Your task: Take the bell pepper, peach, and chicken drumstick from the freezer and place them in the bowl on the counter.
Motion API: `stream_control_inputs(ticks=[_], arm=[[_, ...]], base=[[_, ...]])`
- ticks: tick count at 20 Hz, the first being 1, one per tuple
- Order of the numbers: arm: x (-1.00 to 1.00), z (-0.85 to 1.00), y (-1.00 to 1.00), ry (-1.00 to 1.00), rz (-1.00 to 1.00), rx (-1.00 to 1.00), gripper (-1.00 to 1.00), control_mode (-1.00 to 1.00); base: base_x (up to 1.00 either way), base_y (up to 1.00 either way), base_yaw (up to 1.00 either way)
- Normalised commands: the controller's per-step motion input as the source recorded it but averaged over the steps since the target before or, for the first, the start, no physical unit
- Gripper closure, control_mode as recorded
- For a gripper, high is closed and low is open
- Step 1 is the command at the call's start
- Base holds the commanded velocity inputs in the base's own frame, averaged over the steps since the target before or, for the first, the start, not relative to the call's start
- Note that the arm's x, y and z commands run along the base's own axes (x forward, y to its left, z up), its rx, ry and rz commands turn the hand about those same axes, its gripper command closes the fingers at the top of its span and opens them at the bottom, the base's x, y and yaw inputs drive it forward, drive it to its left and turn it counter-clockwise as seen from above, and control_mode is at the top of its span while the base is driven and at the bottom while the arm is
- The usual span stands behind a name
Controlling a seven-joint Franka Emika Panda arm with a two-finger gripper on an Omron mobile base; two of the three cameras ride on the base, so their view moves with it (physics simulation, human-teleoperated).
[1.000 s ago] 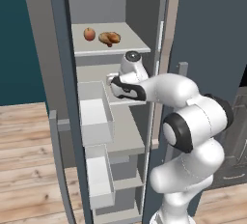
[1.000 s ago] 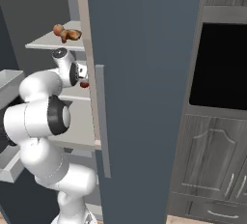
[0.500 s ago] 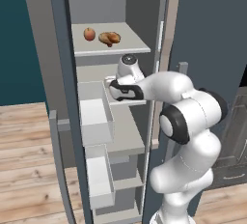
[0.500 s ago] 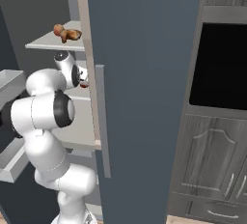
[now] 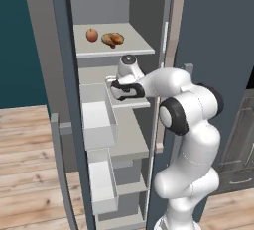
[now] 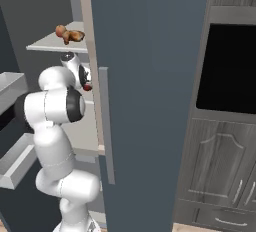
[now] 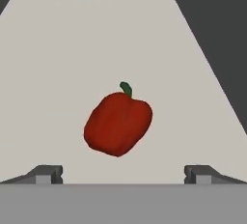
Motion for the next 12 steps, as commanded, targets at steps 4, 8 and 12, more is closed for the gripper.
stream_control_inputs(ticks=[4,8,12], arm=[[0.23,-0.31,0.05,0.09,-0.02,0.0,-1.0,-1.0],[0.19,-0.32,0.07,0.05,-0.01,0.0,-1.0,-1.0],[0.28,-0.07,0.06,0.01,-0.01,0.0,-1.0,-1.0]], base=[[0.0,0.0,0.0],[0.0,0.0,0.0],[0.0,0.0,0.0]])
